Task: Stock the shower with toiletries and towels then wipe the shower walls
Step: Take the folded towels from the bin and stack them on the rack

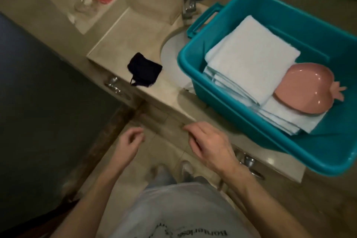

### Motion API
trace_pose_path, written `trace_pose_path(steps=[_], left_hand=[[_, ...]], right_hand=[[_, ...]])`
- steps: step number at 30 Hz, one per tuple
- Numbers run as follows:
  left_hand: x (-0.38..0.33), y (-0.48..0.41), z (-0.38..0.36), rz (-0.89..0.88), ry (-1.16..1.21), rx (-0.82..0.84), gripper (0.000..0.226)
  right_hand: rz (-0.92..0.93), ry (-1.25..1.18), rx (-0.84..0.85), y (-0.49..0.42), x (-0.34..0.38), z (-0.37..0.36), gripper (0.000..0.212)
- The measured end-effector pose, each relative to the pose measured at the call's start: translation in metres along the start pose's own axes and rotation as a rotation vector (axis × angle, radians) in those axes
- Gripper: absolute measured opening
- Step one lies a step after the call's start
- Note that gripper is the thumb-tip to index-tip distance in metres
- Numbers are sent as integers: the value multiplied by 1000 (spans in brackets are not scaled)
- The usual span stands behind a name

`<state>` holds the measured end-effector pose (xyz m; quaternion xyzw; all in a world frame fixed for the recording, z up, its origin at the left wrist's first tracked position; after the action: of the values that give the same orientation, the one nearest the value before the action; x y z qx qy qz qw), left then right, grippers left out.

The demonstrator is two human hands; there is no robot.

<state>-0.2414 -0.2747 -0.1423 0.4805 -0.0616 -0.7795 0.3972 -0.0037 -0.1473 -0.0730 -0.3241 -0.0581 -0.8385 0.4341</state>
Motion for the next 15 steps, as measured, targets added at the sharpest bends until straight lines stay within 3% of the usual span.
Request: trace_pose_path(steps=[3,6,12,15], left_hand=[[-98,-22,19,-275,33,-27,20],[-187,-31,26,-466,83,-43,19],[-323,-65,-13,-806,36,112,19],[-353,-96,-66,-906,-124,259,26]], right_hand=[[141,115,-194,-29,27,55,22],[91,242,-344,-52,25,98,20],[-467,392,-322,-71,-61,144,33],[-778,296,-262,-68,-103,152,43]])
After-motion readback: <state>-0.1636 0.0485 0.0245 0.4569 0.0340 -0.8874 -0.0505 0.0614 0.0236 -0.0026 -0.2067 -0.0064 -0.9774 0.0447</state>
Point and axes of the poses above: each hand's wrist, its own y-axis away from the middle knuckle, its own z-axis out of the back of the hand, x = y × z, the point moved 4 cm from there along -y, towards the middle knuckle, and after that the axes turned 3 degrees about -y, right-handed, at the moved point
